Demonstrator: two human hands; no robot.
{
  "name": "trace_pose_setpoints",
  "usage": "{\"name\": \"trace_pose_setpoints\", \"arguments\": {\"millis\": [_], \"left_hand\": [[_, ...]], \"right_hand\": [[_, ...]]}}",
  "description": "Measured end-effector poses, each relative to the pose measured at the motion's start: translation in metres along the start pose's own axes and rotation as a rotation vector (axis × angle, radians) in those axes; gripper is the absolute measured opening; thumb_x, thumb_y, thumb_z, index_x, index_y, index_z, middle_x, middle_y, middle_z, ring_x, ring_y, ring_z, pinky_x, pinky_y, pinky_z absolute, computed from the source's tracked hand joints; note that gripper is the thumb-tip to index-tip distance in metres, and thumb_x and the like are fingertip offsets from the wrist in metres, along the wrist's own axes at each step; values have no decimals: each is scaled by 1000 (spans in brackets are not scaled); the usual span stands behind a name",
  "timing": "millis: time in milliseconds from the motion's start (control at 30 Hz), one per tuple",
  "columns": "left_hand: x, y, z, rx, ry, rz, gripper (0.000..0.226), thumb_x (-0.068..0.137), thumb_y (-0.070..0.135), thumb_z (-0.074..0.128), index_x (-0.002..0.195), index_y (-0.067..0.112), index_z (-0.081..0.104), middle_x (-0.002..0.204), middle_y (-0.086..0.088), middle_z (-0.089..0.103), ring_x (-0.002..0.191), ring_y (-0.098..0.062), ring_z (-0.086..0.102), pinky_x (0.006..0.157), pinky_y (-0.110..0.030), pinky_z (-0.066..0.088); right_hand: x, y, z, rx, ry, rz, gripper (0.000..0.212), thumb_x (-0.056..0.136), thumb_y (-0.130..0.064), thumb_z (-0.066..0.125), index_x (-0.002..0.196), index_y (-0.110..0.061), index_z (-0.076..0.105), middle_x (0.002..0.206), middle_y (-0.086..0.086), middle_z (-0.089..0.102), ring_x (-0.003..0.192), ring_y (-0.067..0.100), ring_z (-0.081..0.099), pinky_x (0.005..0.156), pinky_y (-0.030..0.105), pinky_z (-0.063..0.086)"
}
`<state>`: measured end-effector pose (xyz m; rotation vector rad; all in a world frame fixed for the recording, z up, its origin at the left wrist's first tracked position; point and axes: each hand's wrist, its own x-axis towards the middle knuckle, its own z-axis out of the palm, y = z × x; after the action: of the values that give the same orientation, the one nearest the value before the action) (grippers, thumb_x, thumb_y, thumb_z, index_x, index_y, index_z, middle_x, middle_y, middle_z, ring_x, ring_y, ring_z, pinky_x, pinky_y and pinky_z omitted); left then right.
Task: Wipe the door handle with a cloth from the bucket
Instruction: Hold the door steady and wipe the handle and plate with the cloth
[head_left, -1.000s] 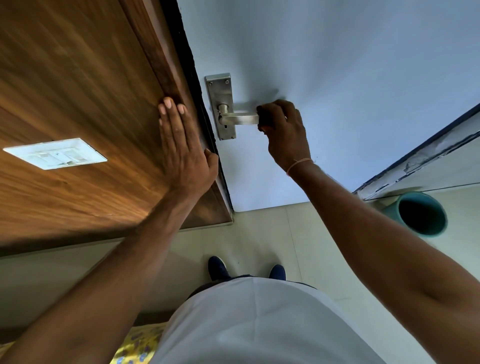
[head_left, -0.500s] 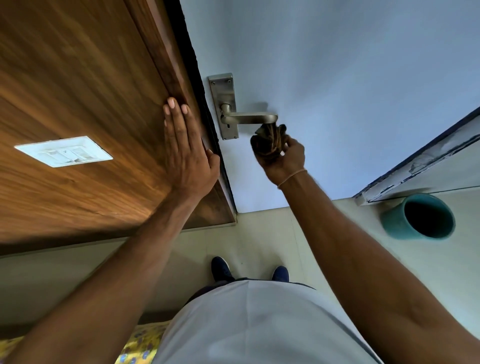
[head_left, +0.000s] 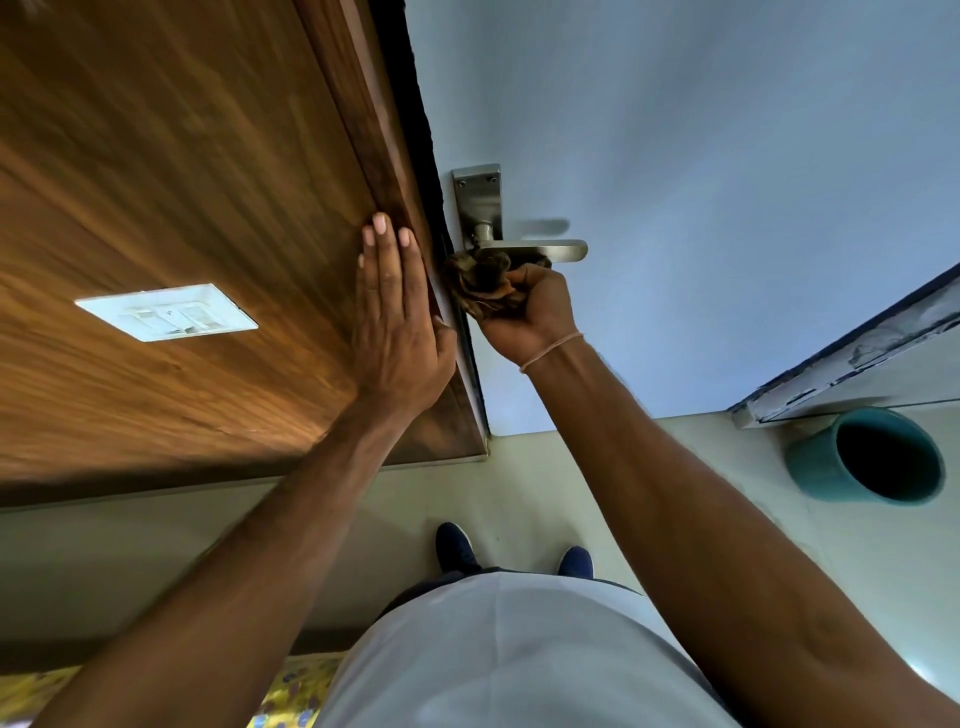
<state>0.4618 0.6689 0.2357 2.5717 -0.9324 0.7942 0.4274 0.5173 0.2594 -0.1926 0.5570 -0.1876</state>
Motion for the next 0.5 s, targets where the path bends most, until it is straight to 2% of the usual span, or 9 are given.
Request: {"name": "trace_pose_setpoints", "arguments": {"millis": [67, 167, 267, 300, 333, 400, 433, 500], "left_hand": [[0, -1, 1, 2, 4, 7, 97, 87, 13, 66, 168, -4, 16, 176, -29, 16, 166, -43, 16, 137, -53, 20], [0, 0, 2, 6, 6, 2, 97, 87, 16, 64, 168, -5, 15, 176, -30, 16, 166, -44, 16, 138, -52, 19], [1, 2, 5, 0, 1, -10, 93, 91, 16, 59, 168, -6, 11, 175, -32, 16, 166, -45, 14, 138, -49, 14], [1, 3, 6, -1, 6, -12, 91, 93, 15, 59, 167, -6, 11, 175, -32, 16, 165, -46, 15, 138, -50, 14], [1, 3, 6, -1, 10, -11, 90, 93, 14, 59, 167, -7, 12, 175, -32, 17, 165, -46, 15, 138, -51, 15], [1, 1, 7, -1, 4, -4, 91, 92, 14, 61, 167, -7, 14, 175, -32, 16, 165, -46, 15, 138, -52, 17], [0, 1, 7, -4, 0, -2, 92, 91, 14, 61, 167, -7, 14, 175, -32, 16, 165, -46, 15, 138, -53, 17], [0, 1, 8, -7, 3, 1, 93, 90, 13, 62, 167, -7, 15, 175, -32, 17, 165, -47, 15, 138, -54, 18]], "right_hand": [[3, -8, -5, 33, 33, -60, 54, 69, 4, 39, 119, -5, 59, 137, 25, 55, 130, 38, 52, 117, 55, 44], [6, -8, -8, 73, 46, -77, 60, 66, 7, 37, 121, -7, 59, 136, 26, 57, 131, 40, 53, 98, 53, 51], [5, 9, 6, 40, 63, -39, 53, 79, 10, 32, 122, -5, 58, 110, 22, 68, 111, 40, 63, 87, 52, 54], [6, 11, 8, 32, 92, -37, 49, 83, 10, 30, 121, -4, 59, 108, 22, 68, 105, 40, 64, 87, 52, 53], [5, 8, 9, 37, 116, -45, 51, 83, 10, 30, 121, -5, 60, 114, 24, 67, 106, 40, 64, 93, 53, 52], [3, -6, 4, 96, 85, -56, 56, 72, 12, 34, 118, -4, 62, 139, 29, 60, 127, 44, 59, 109, 56, 45], [3, -14, -1, 120, 67, -73, 57, 68, 12, 35, 116, -3, 62, 149, 29, 54, 139, 45, 53, 112, 58, 42], [2, -21, -7, 162, 63, -92, 57, 68, 12, 36, 115, -4, 63, 157, 28, 48, 148, 46, 45, 111, 59, 41]]}}
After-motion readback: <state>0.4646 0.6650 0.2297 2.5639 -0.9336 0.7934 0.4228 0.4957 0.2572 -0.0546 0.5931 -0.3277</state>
